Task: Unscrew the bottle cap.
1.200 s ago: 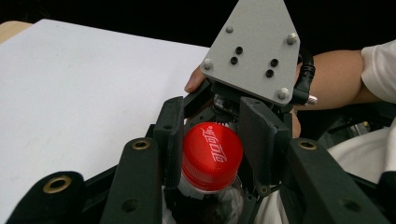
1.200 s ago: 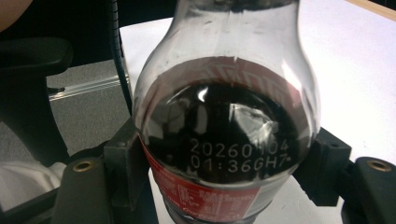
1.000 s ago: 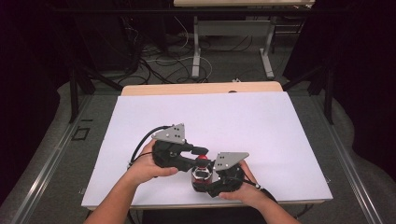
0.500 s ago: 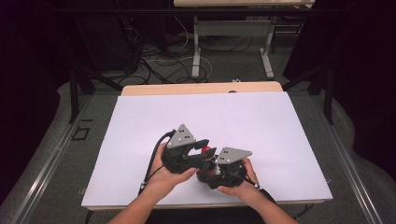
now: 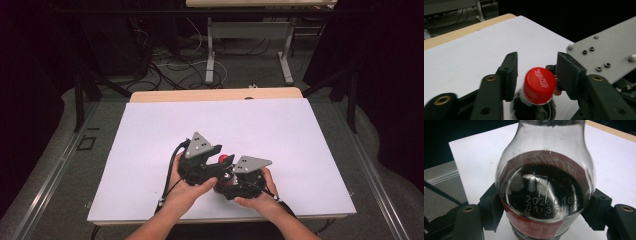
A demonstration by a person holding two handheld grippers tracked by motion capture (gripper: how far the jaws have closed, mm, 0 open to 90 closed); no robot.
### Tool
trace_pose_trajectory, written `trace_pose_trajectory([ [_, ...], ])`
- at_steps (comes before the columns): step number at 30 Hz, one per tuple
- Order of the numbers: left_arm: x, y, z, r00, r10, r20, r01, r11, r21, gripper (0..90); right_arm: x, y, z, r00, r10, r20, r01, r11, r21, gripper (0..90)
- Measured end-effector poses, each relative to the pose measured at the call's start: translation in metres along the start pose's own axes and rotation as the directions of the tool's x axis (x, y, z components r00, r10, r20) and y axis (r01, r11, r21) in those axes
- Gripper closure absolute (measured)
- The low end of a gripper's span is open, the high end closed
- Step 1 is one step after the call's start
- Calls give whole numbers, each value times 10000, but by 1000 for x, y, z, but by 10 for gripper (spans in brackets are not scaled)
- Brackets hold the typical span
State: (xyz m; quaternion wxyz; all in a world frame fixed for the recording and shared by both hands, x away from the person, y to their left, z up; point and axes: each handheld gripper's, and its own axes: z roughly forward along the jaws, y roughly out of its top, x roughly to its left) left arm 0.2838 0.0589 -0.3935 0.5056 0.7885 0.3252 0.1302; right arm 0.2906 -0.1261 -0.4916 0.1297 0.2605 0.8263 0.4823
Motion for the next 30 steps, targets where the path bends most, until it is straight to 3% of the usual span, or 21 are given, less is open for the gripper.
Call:
trace_pose_trajectory([
  [2, 9, 3, -7, 9989, -44, 474, 53, 9998, -190, 458, 2, 0, 1, 9999, -80, -94, 81, 10000, 30, 294],
  [3, 14, 4, -10, 9958, 61, 914, -45, 9998, -182, 445, 2, 0, 0, 9996, -76, -256, 80, 9999, 139, 294],
  [6, 26, 7, -17, 9764, 614, 2071, -607, 9981, -96, 441, 3, 1, 0, 9990, -124, -426, 121, 9999, -53, 294],
  [8, 32, 7, -18, 9575, 822, 2764, -927, 9954, 253, 441, 4, 1, -1, 9981, -143, -601, 136, 9998, -119, 294],
  [10, 35, 6, -18, 9317, 1443, 3332, -1666, 9852, 392, 448, 5, 2, -1, 9958, -360, -837, 352, 9993, -115, 294],
  [11, 36, 6, -17, 9165, 1613, 3660, -1926, 9800, 504, 450, 5, 2, -1, 9951, -405, -903, 394, 9991, -139, 294],
  [13, 36, 5, -16, 8920, 1935, 4086, -2348, 9706, 530, 473, 7, 2, -1, 9931, -497, -1061, 485, 9987, -136, 294],
  [15, 36, 5, -14, 8776, 2192, 4264, -2658, 9626, 523, 498, 10, 2, 0, 9907, -518, -1258, 508, 9986, -110, 294],
  [18, 38, 5, -11, 8711, 2257, 4362, -2827, 9567, 697, 550, 13, 2, 1, 9884, -629, -1383, 624, 9980, -74, 294],
  [22, 40, 5, -10, 8494, 2231, 4782, -2926, 9533, 750, 603, 13, 2, 1, 9869, -650, -1474, 638, 9979, -129, 294],
  [24, 41, 5, -10, 8422, 2298, 4877, -3018, 9505, 733, 605, 13, 2, 1, 9840, -728, -1623, 721, 9973, -104, 294],
  [27, 40, 5, -10, 8507, 2245, 4752, -2968, 9514, 818, 617, 14, 2, 1, 9846, -708, -1597, 698, 9975, -119, 294],
  [30, 37, 5, -10, 8665, 2251, 4455, -2917, 9526, 860, 621, 14, 2, 1, 9865, -627, -1511, 617, 9980, -110, 294],
])
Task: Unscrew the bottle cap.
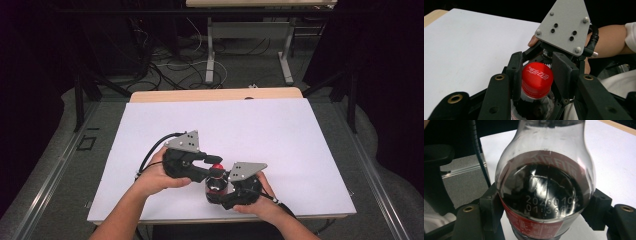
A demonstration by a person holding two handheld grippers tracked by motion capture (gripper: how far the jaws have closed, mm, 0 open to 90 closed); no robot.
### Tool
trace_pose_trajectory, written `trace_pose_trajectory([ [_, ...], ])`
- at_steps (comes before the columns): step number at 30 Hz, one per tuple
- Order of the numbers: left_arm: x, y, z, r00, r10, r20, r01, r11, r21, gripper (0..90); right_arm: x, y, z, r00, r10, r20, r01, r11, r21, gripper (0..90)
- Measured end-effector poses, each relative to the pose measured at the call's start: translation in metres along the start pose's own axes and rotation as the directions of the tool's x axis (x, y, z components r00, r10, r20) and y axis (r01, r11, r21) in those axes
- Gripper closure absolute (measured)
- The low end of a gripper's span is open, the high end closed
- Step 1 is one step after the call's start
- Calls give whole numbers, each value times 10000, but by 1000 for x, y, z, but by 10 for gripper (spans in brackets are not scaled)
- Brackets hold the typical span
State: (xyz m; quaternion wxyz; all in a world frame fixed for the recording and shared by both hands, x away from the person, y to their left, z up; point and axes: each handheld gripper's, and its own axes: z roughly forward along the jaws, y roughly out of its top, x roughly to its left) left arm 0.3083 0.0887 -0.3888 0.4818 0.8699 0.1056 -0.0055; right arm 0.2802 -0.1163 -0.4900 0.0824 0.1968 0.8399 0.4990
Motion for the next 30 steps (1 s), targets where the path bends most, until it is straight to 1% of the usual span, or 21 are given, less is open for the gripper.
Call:
trace_pose_trajectory([
  [2, -2, 0, 2, 9993, -189, -323, 186, 9998, -123, 622, -1, 0, 0, 9999, 86, 126, -86, 10000, 1, 294],
  [4, -6, 0, 5, 9958, -424, -810, 401, 9987, -303, 623, -2, 0, -1, 9994, 122, 334, -126, 9999, 102, 294],
  [6, -11, 0, 8, 9874, -648, -1440, 587, 9972, -465, 623, -3, 0, -1, 9972, 184, 719, -183, 9998, -18, 294],
  [8, -18, 1, 13, 9743, -843, -2090, 736, 9956, -586, 623, -4, -1, -2, 9953, 351, 898, -350, 9994, -22, 294],
  [9, -21, 2, 15, 9650, -944, -2445, 812, 9947, -637, 624, -5, -1, -1, 9935, 283, 1104, -283, 9996, -24, 294],
  [10, -24, 3, 17, 9532, -1084, -2821, 919, 9932, -712, 624, -5, -1, -2, 9910, 433, 1264, -432, 9991, -40, 294],
  [11, -28, 3, 21, 9406, -1285, -3141, 1063, 9905, -869, 623, -6, -1, -2, 9894, 384, 1400, -395, 9992, 50, 294],
  [12, -30, 3, 23, 9319, -1342, -3369, 1117, 9901, -855, 623, -6, -1, -2, 9868, 464, 1551, -476, 9989, 37, 294],
  [14, -35, 4, 29, 9062, -1758, -3846, 1420, 9832, -1148, 623, -6, -2, -2, 9817, 555, 1820, -557, 9984, -45, 294],
  [16, -40, 4, 34, 8802, -2028, -4291, 1566, 9776, -1408, 623, -6, -3, -1, 9754, 706, 2090, -713, 9974, -43, 294],
  [17, -41, 3, 36, 8649, -2310, -4456, 1753, 9709, -1631, 623, -7, -3, -1, 9742, 703, 2146, -715, 9974, -21, 294],
  [19, -42, 3, 39, 8499, -2412, -4684, 1809, 9686, -1707, 623, -8, -3, -1, 9712, 851, 2226, -859, 9963, -59, 294],
  [20, -43, 4, 40, 8458, -2500, -4713, 1888, 9665, -1740, 623, -8, -4, -1, 9702, 924, 2240, -940, 9956, -36, 294],
  [21, -43, 4, 41, 8445, -2497, -4737, 1894, 9667, -1719, 623, -9, -4, -1, 9725, 884, 2157, -923, 9957, 78, 294],
  [22, -43, 5, 41, 8434, -2508, -4752, 1914, 9666, -1705, 622, -9, -5, -1, 9710, 931, 2202, -942, 9955, -52, 294],
  [23, -43, 5, 41, 8435, -2507, -4750, 1908, 9666, -1714, 622, -9, -5, -1, 9715, 925, 2181, -941, 9956, -27, 294],
  [26, -42, 6, 40, 8483, -2518, -4658, 1980, 9667, -1621, 619, -10, -4, -1, 9720, 876, 2180, -884, 9961, -62, 294],
  [27, -41, 6, 39, 8486, -2553, -4634, 2029, 9659, -1606, 616, -10, -4, -2, 9741, 912, 2069, -927, 9957, -26, 294],
  [28, -40, 6, 38, 8579, -2651, -4401, 2126, 9630, -1656, 602, -10, -4, -1, 9748, 885, 2048, -896, 9960, -38, 294],
  [29, -39, 7, 36, 8674, -2605, -4241, 2108, 9642, -1612, 557, -10, -4, -1, 9752, 849, 2045, -852, 9963, -75, 294],
  [30, -38, 7, 34, 8702, -2577, -4199, 2143, 9654, -1485, 522, -10, -4, -1, 9774, 803, 1954, -809, 9967, -50, 294],
])
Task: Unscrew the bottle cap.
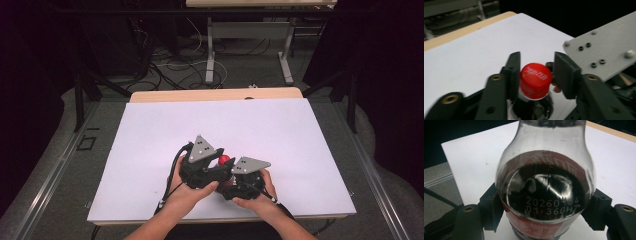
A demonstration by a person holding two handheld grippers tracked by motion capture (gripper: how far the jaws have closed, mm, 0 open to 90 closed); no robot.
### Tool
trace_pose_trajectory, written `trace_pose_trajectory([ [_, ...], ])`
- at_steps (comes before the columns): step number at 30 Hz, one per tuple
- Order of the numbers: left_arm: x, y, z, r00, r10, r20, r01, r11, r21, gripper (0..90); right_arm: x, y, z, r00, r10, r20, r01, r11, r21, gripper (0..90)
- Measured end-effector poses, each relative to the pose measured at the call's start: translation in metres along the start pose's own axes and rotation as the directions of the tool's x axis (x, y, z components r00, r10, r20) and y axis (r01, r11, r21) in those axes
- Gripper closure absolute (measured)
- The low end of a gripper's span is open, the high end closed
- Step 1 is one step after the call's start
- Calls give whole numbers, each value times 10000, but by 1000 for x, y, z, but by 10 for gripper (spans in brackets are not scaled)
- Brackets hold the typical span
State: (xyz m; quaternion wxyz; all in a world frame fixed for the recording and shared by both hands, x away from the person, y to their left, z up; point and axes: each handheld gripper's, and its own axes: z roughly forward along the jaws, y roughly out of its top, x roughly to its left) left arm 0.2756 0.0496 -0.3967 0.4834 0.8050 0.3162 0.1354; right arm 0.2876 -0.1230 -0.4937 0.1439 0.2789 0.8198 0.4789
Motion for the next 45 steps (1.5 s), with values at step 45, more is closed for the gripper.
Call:
trace_pose_trajectory([
  [45, 10, -8, -5, 9897, 1065, 953, -1031, 9939, -391, 616, 3, 3, -4, 9982, -281, -533, 273, 9995, -161, 294],
])
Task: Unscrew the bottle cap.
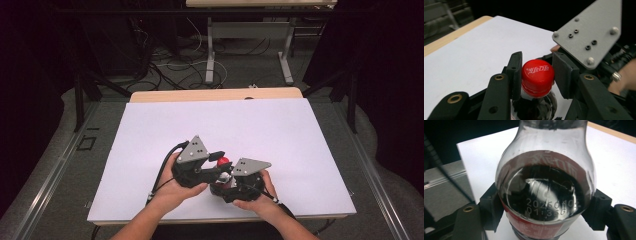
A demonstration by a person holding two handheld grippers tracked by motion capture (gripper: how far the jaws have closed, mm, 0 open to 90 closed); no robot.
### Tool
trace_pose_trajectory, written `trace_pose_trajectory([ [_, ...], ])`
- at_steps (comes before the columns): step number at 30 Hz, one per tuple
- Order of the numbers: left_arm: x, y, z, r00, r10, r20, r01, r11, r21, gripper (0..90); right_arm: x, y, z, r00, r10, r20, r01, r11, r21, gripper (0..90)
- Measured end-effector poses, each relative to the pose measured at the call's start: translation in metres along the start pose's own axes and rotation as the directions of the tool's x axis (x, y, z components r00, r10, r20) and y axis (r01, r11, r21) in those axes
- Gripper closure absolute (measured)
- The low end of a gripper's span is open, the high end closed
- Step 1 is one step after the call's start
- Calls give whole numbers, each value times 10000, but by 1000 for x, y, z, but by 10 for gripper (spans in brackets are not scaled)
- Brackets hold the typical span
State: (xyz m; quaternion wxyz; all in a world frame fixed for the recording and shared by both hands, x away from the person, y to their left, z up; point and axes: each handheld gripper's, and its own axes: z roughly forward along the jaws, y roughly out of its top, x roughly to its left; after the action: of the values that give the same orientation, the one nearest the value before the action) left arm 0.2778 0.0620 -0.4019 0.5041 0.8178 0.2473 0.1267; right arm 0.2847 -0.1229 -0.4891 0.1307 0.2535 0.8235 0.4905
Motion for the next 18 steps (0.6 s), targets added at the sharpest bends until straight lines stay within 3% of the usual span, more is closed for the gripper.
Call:
trace_pose_trajectory([
  [2, -8, -2, 4, 9976, -212, -653, 194, 9994, -275, 616, -1, -1, 0, 9997, 45, 243, -45, 10000, -6, 294],
  [4, -13, -1, 7, 9940, -317, -1047, 293, 9993, -244, 616, -2, -1, -1, 9993, 219, 316, -223, 9997, 126, 294],
  [6, -14, 0, 9, 9904, -630, -1229, 611, 9979, -195, 616, -3, -2, 0, 9988, 247, 428, -251, 9996, 87, 294],
  [8, -14, 1, 11, 9896, -683, -1270, 664, 9976, -191, 616, -4, -2, 0, 9985, 385, 391, -392, 9991, 177, 294],
  [13, -10, 1, 9, 9921, -778, -987, 758, 9968, -245, 596, -6, -2, -1, 9988, 190, 460, -192, 9998, 38, 294],
  [18, 1, 1, 2, 9974, -676, -260, 670, 9975, -215, 468, -5, -1, -1, 9996, 183, 219, -182, 9998, -22, 294],
])
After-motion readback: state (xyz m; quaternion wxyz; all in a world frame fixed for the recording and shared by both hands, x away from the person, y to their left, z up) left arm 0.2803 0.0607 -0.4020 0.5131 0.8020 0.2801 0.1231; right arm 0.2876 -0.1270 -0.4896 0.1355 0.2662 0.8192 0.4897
